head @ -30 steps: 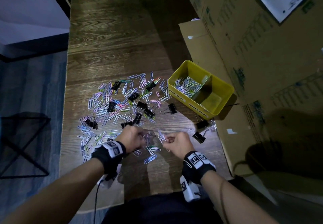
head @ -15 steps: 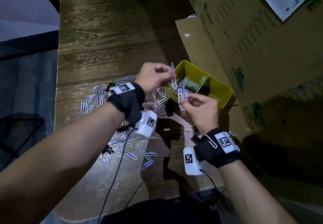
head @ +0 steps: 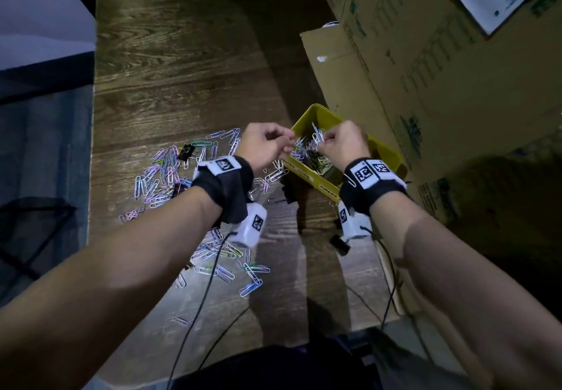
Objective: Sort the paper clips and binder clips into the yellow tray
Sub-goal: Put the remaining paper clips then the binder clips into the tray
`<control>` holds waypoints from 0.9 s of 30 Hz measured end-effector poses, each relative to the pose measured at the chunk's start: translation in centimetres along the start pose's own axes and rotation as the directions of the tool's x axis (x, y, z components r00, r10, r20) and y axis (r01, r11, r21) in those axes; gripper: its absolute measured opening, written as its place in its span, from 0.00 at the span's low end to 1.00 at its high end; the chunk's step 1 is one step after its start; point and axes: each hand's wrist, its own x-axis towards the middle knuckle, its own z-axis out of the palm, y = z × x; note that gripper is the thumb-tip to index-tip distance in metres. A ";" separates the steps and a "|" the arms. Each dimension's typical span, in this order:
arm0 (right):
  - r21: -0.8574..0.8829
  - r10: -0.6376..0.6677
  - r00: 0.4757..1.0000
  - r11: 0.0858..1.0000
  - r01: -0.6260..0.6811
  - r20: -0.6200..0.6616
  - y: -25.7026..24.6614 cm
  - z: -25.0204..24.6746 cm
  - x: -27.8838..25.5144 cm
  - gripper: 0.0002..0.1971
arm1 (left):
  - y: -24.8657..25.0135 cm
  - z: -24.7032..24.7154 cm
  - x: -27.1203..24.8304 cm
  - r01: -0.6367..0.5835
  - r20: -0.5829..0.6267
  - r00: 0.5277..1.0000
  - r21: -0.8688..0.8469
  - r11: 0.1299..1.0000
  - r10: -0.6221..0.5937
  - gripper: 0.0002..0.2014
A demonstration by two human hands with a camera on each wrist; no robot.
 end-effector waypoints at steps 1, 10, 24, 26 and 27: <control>-0.085 -0.032 0.999 0.996 0.033 0.022 -0.3 0.2 -0.1 0.10 | -0.5 -0.8 -0.8 -0.002 0.043 0.999 0.033 0.999 0.000 0.06; 0.106 -0.326 0.944 0.938 0.331 -0.055 -2.4 2.0 -4.3 0.14 | -7.1 -6.7 -9.6 -0.206 0.478 0.837 0.726 0.656 -0.266 0.08; -0.096 -0.154 0.533 0.906 0.412 0.832 1.3 14.7 -14.3 0.06 | -13.3 -6.5 -13.5 -0.254 0.429 0.855 0.835 0.487 -0.290 0.05; -0.088 -0.211 0.651 0.915 0.394 0.729 1.2 14.4 -14.1 0.06 | -13.6 -6.8 -13.3 -0.215 0.346 0.921 0.834 0.508 -0.178 0.05; -0.081 -0.229 0.701 0.922 0.380 0.676 1.3 14.1 -14.2 0.08 | -13.9 -6.9 -13.4 -0.203 0.284 0.955 0.830 0.519 -0.080 0.03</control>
